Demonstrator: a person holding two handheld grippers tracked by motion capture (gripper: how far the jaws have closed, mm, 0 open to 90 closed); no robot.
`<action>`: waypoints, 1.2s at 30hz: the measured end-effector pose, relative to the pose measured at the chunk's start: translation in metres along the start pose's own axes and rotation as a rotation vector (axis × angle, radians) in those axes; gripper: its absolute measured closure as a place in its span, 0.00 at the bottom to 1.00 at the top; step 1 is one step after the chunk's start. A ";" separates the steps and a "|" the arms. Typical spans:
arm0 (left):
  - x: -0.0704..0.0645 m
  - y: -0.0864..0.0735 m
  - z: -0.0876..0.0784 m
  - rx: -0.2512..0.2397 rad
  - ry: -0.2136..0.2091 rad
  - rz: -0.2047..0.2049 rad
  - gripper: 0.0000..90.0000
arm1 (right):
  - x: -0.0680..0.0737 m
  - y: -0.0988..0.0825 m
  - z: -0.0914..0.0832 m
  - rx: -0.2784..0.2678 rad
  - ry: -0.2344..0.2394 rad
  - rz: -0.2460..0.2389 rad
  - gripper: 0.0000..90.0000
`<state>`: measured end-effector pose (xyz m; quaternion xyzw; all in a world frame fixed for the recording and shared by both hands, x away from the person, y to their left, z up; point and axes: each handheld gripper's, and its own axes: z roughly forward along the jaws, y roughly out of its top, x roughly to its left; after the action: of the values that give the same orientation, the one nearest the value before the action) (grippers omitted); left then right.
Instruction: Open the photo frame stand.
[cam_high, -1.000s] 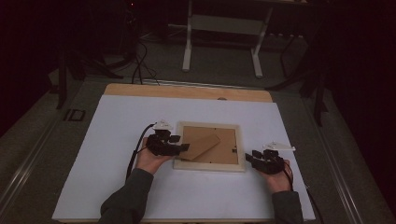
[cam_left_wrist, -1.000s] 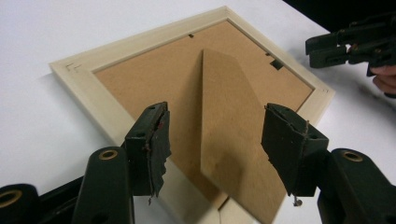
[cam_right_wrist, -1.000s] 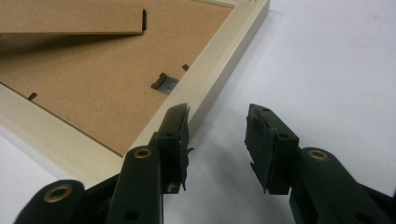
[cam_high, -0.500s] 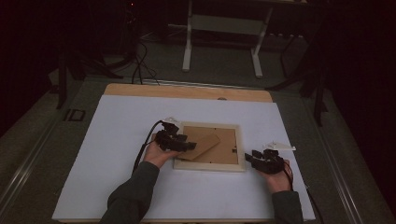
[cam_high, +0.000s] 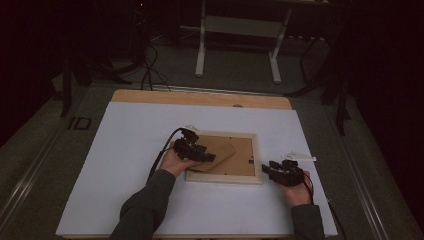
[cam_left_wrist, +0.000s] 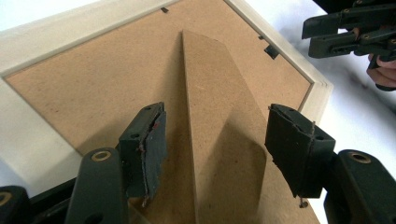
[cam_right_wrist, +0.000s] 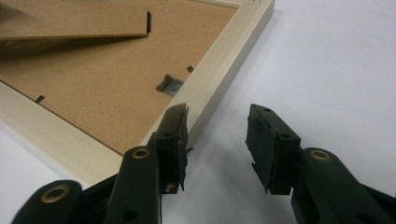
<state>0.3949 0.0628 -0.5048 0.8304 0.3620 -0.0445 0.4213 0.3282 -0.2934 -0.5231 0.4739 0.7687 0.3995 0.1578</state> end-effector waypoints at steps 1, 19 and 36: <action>0.000 0.000 0.000 0.000 0.000 0.000 0.44 | 0.000 0.000 0.000 0.000 0.000 0.000 0.64; -0.007 0.007 0.013 0.086 -0.018 0.032 0.41 | 0.000 0.000 0.001 0.004 0.002 -0.002 0.64; -0.016 0.008 0.020 0.148 0.053 0.107 0.43 | 0.000 0.000 0.002 0.007 0.006 -0.005 0.64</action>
<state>0.3933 0.0359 -0.5064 0.8783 0.3239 -0.0265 0.3507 0.3290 -0.2924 -0.5245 0.4715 0.7718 0.3978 0.1546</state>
